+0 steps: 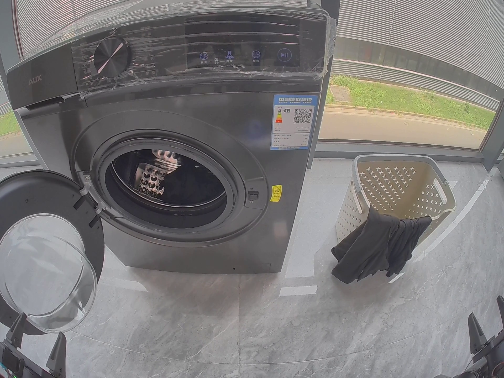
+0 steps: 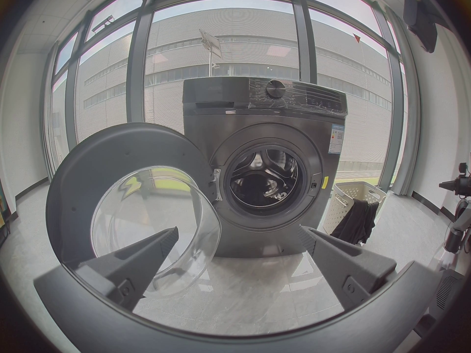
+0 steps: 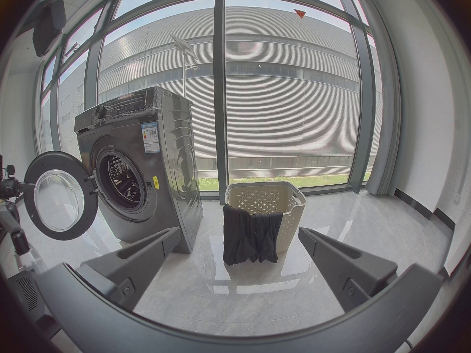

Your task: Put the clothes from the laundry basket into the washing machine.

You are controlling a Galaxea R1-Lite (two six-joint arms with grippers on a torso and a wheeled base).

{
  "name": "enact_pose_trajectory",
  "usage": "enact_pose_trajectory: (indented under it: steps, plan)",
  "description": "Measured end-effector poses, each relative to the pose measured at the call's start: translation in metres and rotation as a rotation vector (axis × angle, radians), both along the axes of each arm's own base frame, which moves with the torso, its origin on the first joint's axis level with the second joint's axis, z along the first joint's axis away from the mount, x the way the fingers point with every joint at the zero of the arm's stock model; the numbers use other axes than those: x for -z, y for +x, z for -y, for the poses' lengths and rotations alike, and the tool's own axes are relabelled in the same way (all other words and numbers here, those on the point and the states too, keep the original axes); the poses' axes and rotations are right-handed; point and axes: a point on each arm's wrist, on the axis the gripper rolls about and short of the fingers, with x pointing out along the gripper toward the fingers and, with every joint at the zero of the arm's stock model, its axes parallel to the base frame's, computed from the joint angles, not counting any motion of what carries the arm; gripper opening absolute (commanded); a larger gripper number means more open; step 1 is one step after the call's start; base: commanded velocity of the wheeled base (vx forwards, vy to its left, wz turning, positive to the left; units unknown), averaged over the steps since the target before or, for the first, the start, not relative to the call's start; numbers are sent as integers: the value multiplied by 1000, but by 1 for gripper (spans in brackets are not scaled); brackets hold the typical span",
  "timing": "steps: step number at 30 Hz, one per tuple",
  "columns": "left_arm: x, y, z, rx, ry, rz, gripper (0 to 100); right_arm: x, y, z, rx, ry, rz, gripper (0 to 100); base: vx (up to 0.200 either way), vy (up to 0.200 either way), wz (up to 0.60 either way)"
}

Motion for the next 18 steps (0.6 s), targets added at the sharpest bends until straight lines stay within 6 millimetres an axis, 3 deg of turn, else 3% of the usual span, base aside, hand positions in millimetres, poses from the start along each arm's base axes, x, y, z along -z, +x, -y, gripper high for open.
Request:
enact_pose_trajectory:
  steps: [15,18]
  plan:
    - [0,0,0,-1,-2,0,100,0,0,0,0,0,0,100,0,-200,0]
    - [0,0,0,-1,-2,-1,100,0,0,0,1,0,1,100,0,0,0]
